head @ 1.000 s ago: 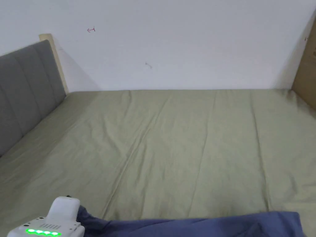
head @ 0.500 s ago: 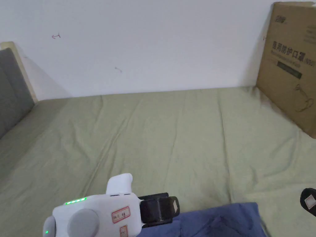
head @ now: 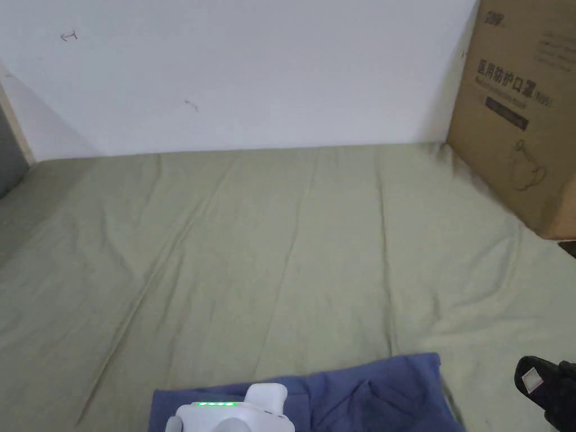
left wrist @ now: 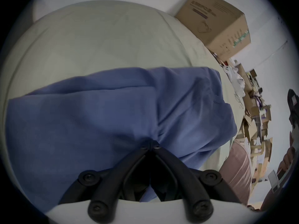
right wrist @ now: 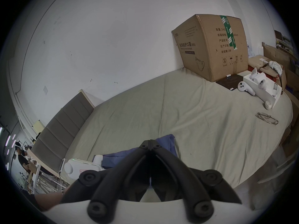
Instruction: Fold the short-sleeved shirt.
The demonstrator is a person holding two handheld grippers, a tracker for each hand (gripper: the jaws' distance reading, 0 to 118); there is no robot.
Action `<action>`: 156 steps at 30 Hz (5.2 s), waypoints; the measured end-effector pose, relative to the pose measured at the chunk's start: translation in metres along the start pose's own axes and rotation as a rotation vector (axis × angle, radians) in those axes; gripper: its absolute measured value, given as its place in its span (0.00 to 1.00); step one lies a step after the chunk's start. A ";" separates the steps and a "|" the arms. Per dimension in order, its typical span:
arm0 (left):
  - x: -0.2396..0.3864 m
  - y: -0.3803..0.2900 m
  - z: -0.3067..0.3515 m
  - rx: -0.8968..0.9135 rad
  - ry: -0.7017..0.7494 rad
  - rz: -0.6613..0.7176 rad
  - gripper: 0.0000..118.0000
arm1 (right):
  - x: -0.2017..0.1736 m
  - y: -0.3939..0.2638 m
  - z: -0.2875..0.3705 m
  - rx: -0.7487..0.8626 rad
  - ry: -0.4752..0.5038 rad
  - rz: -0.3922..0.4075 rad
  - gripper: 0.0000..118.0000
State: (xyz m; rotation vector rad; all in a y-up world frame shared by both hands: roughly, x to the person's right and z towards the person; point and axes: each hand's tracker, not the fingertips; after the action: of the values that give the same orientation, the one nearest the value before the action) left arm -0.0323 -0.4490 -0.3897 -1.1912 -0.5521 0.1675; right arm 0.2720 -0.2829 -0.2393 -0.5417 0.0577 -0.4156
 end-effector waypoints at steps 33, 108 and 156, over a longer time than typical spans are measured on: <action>-0.224 -0.036 0.051 0.199 -0.809 0.531 0.94 | -0.085 -0.004 -0.046 -0.158 0.066 0.162 0.00; 0.047 -0.065 0.279 1.285 0.646 -0.235 0.00 | -0.063 0.026 0.022 0.544 -0.132 0.121 0.00; -0.139 0.004 0.072 0.169 -0.408 0.262 0.21 | -0.033 -0.079 -0.196 -0.650 0.226 0.045 0.00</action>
State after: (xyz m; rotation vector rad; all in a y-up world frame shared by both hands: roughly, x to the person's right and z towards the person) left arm -0.1855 -0.4437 -0.4195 -1.0646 -0.7200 0.6793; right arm 0.1812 -0.4263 -0.3685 -1.1292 0.4321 -0.4098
